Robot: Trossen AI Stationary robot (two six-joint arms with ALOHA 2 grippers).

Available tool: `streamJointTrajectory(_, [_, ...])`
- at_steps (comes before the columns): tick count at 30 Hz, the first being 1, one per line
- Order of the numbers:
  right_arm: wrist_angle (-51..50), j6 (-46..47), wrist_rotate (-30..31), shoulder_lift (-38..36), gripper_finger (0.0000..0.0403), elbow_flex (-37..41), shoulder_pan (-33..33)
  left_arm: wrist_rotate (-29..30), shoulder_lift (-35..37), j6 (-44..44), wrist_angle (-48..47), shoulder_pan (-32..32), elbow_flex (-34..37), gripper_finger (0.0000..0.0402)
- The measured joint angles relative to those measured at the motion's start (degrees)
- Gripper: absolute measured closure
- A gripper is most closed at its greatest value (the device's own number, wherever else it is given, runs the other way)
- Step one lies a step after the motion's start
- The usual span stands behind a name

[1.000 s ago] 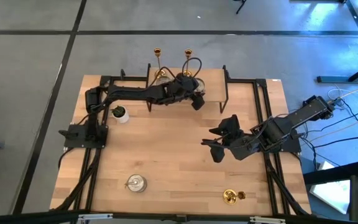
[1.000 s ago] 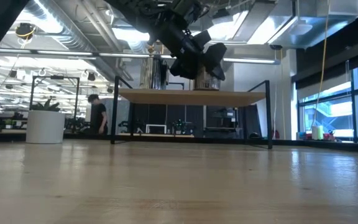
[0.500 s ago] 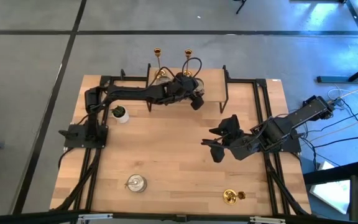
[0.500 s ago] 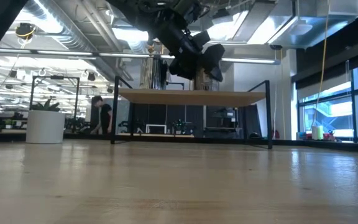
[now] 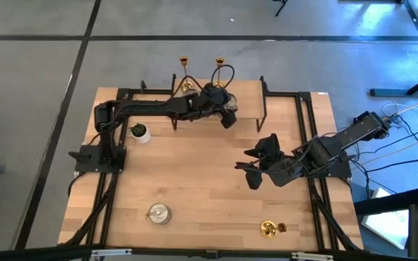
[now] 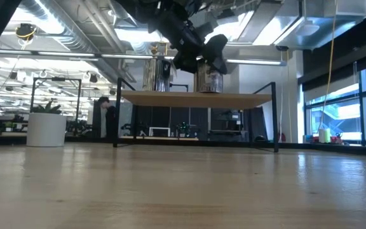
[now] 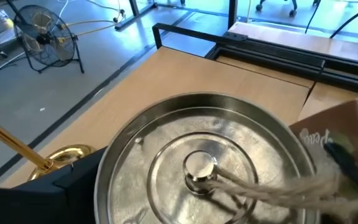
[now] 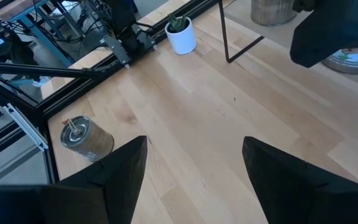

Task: Pick & Place candle stick holders
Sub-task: Put the top silver scented candle on the shelf aligned with the other silver scented candle

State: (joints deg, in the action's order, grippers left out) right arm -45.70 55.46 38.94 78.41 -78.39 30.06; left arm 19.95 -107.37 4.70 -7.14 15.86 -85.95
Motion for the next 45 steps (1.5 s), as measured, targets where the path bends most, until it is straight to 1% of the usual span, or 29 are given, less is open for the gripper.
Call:
streamJointTrajectory(11, [-0.2,0.0,0.0,0.0,0.0133,0.0,0.0,1.3,0.0,-1.3,-0.6,0.6,0.0,0.0013])
streamJointTrajectory(15, [-0.2,0.0,0.0,0.0,0.0133,0.0,0.0,2.6,0.0,-4.6,-0.4,0.7,0.0,0.0013])
streamJointTrajectory(24, [0.1,0.0,0.0,0.0,0.0133,0.0,0.0,1.2,0.5,-5.0,-0.6,0.7,0.0,0.0013])
streamJointTrajectory(31, [0.1,0.0,0.3,0.0,0.0133,0.0,0.0,0.3,0.7,-4.7,-1.0,2.0,0.0,0.0013])
streamJointTrajectory(34, [0.1,0.0,0.3,0.0,0.0133,0.0,0.0,1.5,0.7,-5.5,-1.0,2.0,0.0,0.0013])
streamJointTrajectory(39, [0.1,0.0,0.3,0.0,0.0133,0.0,0.0,0.2,0.8,-7.0,-1.0,1.9,0.0,0.0013])
streamJointTrajectory(45, [0.1,0.0,0.1,0.0,0.0133,0.0,0.0,1.3,0.8,-7.0,-1.1,1.4,0.0,0.0013])
